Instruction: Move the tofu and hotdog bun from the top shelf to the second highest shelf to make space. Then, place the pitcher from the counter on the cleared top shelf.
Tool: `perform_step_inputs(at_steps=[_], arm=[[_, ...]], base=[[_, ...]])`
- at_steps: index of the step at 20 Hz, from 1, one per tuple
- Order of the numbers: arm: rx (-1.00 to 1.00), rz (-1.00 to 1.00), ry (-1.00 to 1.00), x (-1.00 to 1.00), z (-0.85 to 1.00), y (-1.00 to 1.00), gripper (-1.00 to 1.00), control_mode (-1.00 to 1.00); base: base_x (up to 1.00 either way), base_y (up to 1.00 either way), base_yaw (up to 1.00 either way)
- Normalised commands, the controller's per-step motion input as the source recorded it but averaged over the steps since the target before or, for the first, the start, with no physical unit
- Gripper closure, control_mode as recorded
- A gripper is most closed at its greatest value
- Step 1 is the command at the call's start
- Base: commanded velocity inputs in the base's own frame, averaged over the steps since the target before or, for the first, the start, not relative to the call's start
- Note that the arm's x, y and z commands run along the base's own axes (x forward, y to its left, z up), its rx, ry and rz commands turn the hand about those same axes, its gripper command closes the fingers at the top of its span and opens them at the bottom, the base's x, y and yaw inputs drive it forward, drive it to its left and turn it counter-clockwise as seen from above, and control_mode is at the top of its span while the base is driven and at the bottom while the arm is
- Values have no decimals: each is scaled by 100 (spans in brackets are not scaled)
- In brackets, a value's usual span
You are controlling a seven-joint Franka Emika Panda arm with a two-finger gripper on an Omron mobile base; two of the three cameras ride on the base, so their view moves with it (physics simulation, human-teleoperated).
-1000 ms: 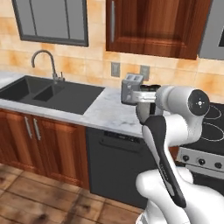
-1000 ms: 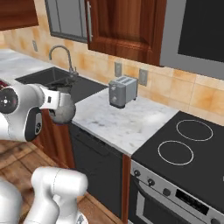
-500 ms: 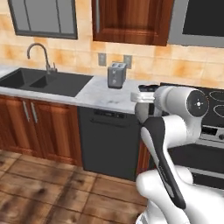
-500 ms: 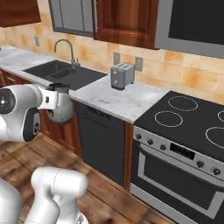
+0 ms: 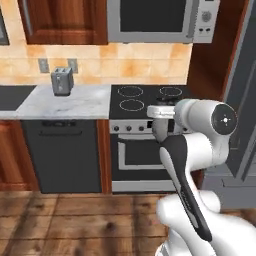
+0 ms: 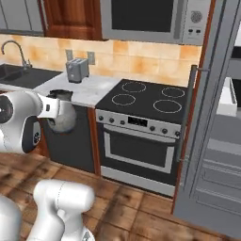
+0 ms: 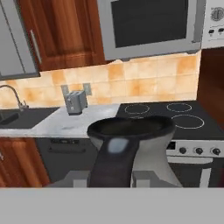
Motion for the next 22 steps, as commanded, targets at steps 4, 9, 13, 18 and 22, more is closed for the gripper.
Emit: perform_step_inputs(at_steps=[4, 9, 13, 18, 22], arm=[[0, 0, 0, 0, 0, 0, 100, 100], [0, 0, 0, 0, 0, 0, 100, 100], [0, 0, 0, 0, 0, 0, 100, 100], [0, 0, 0, 0, 0, 0, 100, 100], [0, 0, 0, 0, 0, 0, 100, 100]], base=[[-59, -60, -51], [-21, -74, -45], [0, -85, -35], [4, -89, -20], [24, -88, -5]])
